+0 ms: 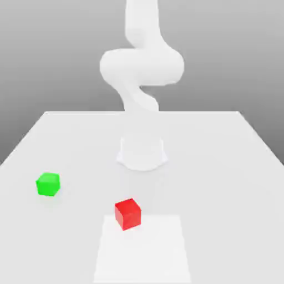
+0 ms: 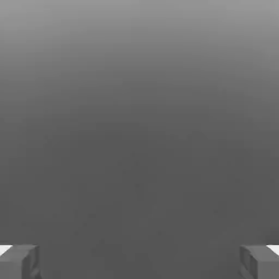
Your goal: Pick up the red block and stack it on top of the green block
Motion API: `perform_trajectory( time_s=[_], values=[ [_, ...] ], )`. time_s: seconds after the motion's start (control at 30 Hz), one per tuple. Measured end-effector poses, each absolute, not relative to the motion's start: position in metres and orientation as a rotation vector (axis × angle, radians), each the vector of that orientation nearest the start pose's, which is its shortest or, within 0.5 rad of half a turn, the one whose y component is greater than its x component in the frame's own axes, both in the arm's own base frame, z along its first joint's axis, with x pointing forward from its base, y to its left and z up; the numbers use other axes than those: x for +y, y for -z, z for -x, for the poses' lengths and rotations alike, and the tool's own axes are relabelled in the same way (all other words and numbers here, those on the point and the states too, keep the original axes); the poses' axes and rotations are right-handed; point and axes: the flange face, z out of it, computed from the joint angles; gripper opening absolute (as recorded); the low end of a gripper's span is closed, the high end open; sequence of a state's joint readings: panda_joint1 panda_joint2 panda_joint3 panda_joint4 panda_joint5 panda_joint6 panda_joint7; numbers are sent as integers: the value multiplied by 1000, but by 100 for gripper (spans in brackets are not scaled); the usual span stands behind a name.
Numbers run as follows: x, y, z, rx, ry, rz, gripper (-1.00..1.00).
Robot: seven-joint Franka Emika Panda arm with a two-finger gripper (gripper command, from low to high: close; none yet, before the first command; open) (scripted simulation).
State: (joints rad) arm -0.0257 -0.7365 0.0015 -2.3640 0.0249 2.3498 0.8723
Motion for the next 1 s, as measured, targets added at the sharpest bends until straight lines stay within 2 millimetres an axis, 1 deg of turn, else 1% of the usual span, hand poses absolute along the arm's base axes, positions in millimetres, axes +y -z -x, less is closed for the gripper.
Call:
perform_trajectory(
  time_s=[0.07, 0.13, 0.2, 0.3, 0.37, 0.43, 0.5, 0.6, 0.67, 0.7, 0.77, 0.97, 1.0],
  values=[
    [-16, -612, -394, 1314, 796, 2377, 0],
    [-21, -563, -409, 1447, 691, 2341, 0],
    [-26, -515, -417, 1574, 594, 2304, 0],
    [-30, -446, -419, 1761, 458, 2241, 0],
    [-32, -402, -414, 1885, 371, 2194, 0],
    [-34, -359, -405, 2009, 289, 2144, 0],
    [-35, -318, -391, 2134, 211, 2087, 0],
    [-36, -262, -363, 2320, 103, 1993, 0],
    [-36, -228, -339, 2445, 37, 1923, 0],
    [-36, -216, -332, 2481, 19, 1902, 0],
    [-37, -198, -328, 2507, 6, 1885, 0],
    [-36, -150, -326, 2516, -1, 1878, 0],
    [-36, -145, -325, 2517, -1, 1878, -100]
  ],
)
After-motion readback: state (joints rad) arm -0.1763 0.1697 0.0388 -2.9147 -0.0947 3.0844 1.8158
